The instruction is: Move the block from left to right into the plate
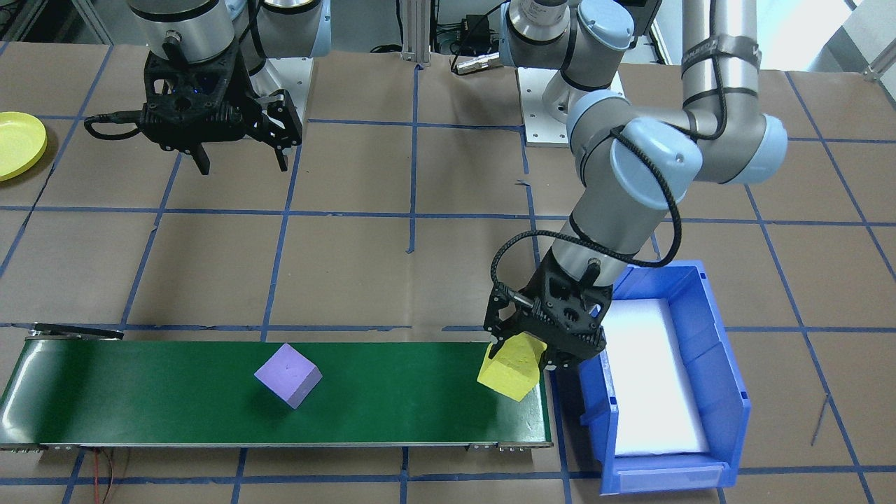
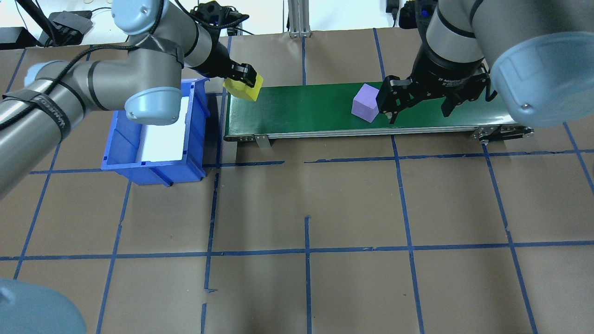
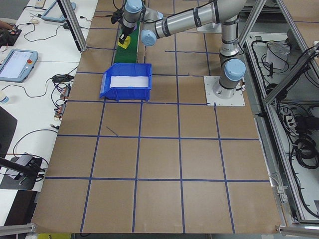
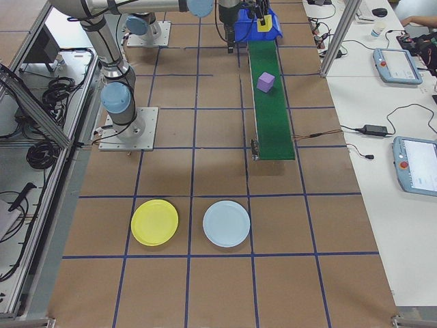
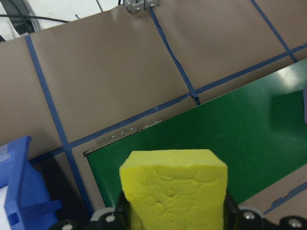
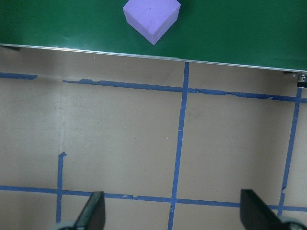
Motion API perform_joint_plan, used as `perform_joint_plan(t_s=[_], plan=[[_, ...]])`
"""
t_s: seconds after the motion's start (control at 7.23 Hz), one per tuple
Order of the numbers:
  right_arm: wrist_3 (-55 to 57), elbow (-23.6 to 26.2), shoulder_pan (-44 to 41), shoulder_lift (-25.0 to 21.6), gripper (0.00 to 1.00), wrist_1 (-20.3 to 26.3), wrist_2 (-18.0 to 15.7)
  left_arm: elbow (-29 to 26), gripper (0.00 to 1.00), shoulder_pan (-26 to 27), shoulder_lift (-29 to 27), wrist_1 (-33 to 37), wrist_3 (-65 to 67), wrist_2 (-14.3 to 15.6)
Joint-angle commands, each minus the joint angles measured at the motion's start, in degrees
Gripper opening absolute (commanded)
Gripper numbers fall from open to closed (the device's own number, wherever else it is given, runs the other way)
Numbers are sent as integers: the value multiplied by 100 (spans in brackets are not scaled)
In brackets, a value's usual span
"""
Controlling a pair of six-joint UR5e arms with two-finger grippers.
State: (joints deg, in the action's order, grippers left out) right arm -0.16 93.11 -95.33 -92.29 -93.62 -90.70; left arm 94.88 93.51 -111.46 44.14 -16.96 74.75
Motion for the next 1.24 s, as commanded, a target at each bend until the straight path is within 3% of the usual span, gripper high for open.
perform_joint_plan(t_s=[0.0, 0.14, 0.41, 0.55, 0.69, 0.83, 0.97, 1.11], plan=[[-2, -12, 67, 9, 100, -7, 0, 92, 47, 159, -463, -195, 96, 22], [-11, -38, 128, 9, 100, -16, 0, 92, 99, 159, -499, -195, 114, 31], [-516, -108, 688, 18, 100, -25, 78, -39, 100, 150, -194, -151, 402, 110], [-1173, -135, 1257, 18, 100, -25, 96, -57, 100, 124, 226, 432, 439, 432], [-1919, -144, 1793, 27, 100, -25, 105, -92, 100, 80, 656, 1291, 448, 888], [-2397, -161, 2225, 183, 100, -112, 114, -119, 100, -120, 1200, 2413, 448, 1093], [-2802, -370, 2691, 481, 100, -113, 114, -136, 100, -340, 1667, 3416, 448, 1095], [-3180, -686, 3043, 867, 100, -130, 349, -145, 100, -473, 2089, 4018, 448, 1095]])
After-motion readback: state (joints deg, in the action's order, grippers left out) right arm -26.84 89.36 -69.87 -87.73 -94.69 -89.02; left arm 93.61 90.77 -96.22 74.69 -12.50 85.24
